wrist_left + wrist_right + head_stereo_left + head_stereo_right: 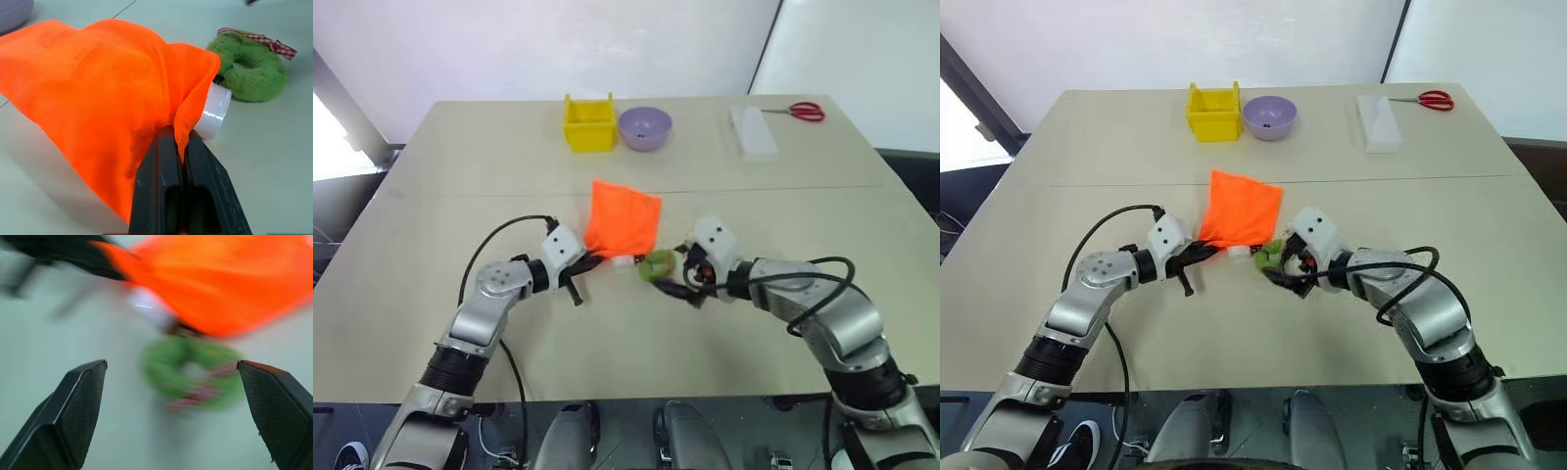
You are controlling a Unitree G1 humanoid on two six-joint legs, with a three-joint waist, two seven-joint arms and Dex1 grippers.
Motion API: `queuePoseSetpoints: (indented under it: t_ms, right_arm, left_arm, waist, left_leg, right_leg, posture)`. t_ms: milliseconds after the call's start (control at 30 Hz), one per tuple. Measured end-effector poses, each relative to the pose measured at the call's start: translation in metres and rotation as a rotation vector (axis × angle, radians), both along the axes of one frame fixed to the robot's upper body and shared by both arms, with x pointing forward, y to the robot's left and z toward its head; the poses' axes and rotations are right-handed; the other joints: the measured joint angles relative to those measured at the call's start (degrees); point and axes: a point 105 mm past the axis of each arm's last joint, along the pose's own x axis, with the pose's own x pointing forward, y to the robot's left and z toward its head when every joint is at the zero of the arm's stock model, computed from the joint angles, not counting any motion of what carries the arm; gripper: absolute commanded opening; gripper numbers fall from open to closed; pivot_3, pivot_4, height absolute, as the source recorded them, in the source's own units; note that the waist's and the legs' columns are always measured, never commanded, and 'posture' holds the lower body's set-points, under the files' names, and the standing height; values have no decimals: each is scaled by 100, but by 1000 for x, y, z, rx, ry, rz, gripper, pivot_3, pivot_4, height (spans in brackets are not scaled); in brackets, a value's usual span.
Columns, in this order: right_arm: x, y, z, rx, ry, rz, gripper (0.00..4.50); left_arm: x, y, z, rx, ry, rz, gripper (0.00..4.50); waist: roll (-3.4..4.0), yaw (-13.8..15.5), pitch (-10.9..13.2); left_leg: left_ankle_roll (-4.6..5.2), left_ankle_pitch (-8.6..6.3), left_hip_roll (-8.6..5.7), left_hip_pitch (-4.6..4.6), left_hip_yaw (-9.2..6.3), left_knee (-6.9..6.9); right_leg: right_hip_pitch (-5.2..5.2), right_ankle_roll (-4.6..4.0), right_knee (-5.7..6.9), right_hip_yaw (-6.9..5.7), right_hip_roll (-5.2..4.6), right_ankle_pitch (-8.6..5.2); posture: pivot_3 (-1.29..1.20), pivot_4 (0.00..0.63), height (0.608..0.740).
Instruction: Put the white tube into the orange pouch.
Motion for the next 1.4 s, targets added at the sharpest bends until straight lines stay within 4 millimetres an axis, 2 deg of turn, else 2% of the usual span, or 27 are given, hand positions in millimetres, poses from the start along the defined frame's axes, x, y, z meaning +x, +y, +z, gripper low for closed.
queuePoseSetpoints:
  t_ms: [167,267,400,500,733,833,933,1100,1167,1300,1400]
  right_arm:
    - [20,-3,-14,74,57,-155,4449]
    - [23,-6,-25,55,95,-200,4449]
    - [23,-5,-28,-20,78,-189,4449]
    - [24,-8,-29,-28,85,-198,3568]
    - [25,-7,-26,-27,87,-191,54]
    - [30,-11,-23,-19,83,-209,54]
    - [38,-25,-11,-18,52,-253,0]
    - [53,-35,42,84,-58,-289,0]
    - [53,-34,56,127,-70,-279,0]
    - [51,-28,69,194,-53,-229,0]
    - [47,-26,82,196,-107,-179,0]
  left_arm:
    - [0,0,0,-1,-2,-1,0]
    - [0,0,0,-1,-2,-1,0]
    - [0,-1,0,-3,-1,0,0]
    - [0,0,0,-3,2,4,0]
    - [3,1,-3,-21,42,50,0]
    - [3,2,-2,-71,98,63,0]
    - [4,5,1,-114,139,72,927]
    - [6,4,9,-161,122,76,3421]
    - [8,2,14,-178,112,66,4467]
    - [7,7,23,-250,126,53,4491]
    - [4,8,31,-319,131,20,4491]
  waist:
    - [0,0,0]
    - [1,3,0]
    - [0,1,-1]
    - [0,8,-1]
    - [-1,2,-1]
    - [-1,2,-1]
    - [0,3,-1]
    - [0,2,-1]
    - [0,4,-1]
    - [0,-3,-1]
    - [0,7,-1]
  left_leg:
    - [0,0,0,-2,1,-5]
    - [0,0,-1,-2,1,-6]
    - [0,0,-1,3,2,-3]
    - [0,0,0,17,1,-4]
    - [0,0,0,17,1,-3]
    - [0,0,0,17,2,-1]
    - [0,0,-1,13,3,-1]
    - [0,0,0,10,3,-7]
    - [0,0,0,9,3,-8]
    - [0,0,0,0,5,-7]
    - [0,0,0,-2,5,-7]
  right_leg:
    - [-3,-1,0,0,-1,0]
    - [-3,0,0,0,-1,0]
    - [3,0,0,0,-1,1]
    - [17,-1,0,-1,-1,1]
    - [17,0,0,0,-1,1]
    - [17,1,0,0,-1,2]
    - [12,2,0,0,-2,2]
    - [5,1,1,0,0,3]
    - [6,1,0,0,-1,3]
    - [-1,1,-2,0,-3,3]
    - [-2,1,-2,0,-3,3]
  posture:
    - [0,150,740]
    - [0,150,740]
    - [0,150,740]
    - [0,150,740]
    - [0,150,740]
    - [0,150,740]
    - [0,150,740]
    - [0,150,740]
    - [0,150,740]
    - [0,150,740]
    - [0,150,740]
